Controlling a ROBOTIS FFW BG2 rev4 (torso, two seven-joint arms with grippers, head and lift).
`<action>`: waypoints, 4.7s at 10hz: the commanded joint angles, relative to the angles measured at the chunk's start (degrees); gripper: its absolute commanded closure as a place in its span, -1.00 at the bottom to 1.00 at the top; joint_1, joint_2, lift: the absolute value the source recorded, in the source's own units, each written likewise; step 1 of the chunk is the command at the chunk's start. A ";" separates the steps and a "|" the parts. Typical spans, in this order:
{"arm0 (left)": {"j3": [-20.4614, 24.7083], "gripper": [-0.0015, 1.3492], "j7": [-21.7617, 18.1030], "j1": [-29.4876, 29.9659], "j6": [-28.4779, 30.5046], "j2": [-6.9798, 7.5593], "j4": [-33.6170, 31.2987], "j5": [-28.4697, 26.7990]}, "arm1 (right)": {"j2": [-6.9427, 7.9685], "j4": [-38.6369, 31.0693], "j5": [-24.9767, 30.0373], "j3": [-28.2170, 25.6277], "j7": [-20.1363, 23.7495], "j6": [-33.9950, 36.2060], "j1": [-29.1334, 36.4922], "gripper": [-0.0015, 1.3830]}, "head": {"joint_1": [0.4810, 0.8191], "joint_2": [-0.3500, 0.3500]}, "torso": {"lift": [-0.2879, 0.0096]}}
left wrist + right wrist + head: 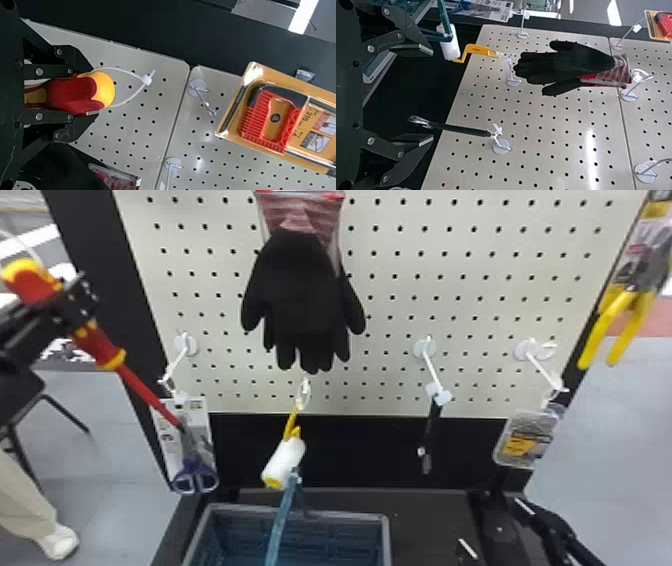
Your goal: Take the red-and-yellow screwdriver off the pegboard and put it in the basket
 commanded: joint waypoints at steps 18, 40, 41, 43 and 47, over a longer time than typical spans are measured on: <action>-13.33 0.52 -9.05 17.80 -19.07 -7.26 22.63 -1.18 | 0.64 0.85 -0.18 0.00 0.00 -0.80 0.24 -0.28 | -0.60 0.00 | 0.26; -28.80 0.74 -10.99 21.49 -31.55 -6.03 37.81 -6.37 | 0.64 1.69 -0.88 0.00 0.09 -1.59 0.12 -0.28 | -0.60 0.00 | 0.26; -28.71 0.53 -10.99 21.12 -30.50 -5.77 37.39 -6.98 | 0.64 1.69 -0.88 -0.09 0.18 -1.59 0.24 -0.28 | -0.60 0.00 | 0.26; -29.42 -0.88 -11.16 20.14 -29.09 -4.27 37.25 -7.07 | 0.55 1.69 -0.88 0.00 0.18 -1.59 0.24 -0.28 | -0.60 0.00 | 0.26; -28.98 -0.66 -11.16 20.38 -29.44 -4.98 37.25 -7.42 | 0.55 1.83 -0.97 0.00 0.18 -1.59 0.12 -0.28 | -0.60 0.00 | 0.26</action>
